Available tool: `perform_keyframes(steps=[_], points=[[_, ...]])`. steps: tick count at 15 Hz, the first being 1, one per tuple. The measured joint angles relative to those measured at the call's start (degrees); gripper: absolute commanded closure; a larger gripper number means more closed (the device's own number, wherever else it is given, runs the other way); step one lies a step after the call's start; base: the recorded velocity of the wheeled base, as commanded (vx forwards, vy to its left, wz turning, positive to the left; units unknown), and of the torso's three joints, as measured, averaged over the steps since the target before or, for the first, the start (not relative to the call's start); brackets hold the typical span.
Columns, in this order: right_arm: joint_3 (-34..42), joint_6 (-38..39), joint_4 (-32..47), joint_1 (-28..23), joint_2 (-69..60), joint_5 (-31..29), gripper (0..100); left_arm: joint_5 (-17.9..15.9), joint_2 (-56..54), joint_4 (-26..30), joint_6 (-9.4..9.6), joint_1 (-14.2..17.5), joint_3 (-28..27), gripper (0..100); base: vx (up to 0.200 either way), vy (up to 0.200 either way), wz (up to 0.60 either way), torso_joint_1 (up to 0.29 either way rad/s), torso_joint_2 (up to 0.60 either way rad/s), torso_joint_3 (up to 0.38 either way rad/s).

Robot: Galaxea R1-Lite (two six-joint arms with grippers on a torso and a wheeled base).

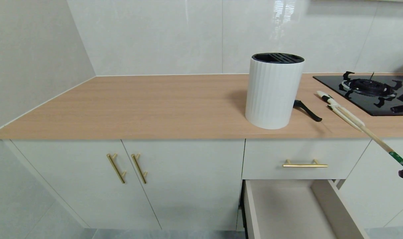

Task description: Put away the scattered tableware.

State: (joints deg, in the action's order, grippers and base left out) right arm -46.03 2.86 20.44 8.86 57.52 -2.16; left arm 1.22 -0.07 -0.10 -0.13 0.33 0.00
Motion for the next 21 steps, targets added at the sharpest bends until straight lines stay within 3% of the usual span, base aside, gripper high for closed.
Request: perform_keyframes(steps=[9, 13, 21], points=[[6.40, -5.53, -4.61, 2.40, -3.35, -0.16, 100, 0.00, 0.00, 0.07, -0.02, 0.00, 0.00, 0, 0.000, 0.000, 0.00, -0.148, 0.43, 0.281], [7.97, -6.10, -5.29, 5.83, -3.96, -0.35, 100, 0.00, 0.00, 0.10, -0.02, 0.00, 0.00, 0, 0.000, 0.000, 0.00, -0.090, 0.42, 0.320], [12.68, -6.52, -6.30, 15.91, -3.08, -0.07, 100, 0.00, 0.00, 0.02, -0.02, 0.00, -0.02, 0, 0.000, 0.000, 0.00, -0.013, 0.04, 0.027]])
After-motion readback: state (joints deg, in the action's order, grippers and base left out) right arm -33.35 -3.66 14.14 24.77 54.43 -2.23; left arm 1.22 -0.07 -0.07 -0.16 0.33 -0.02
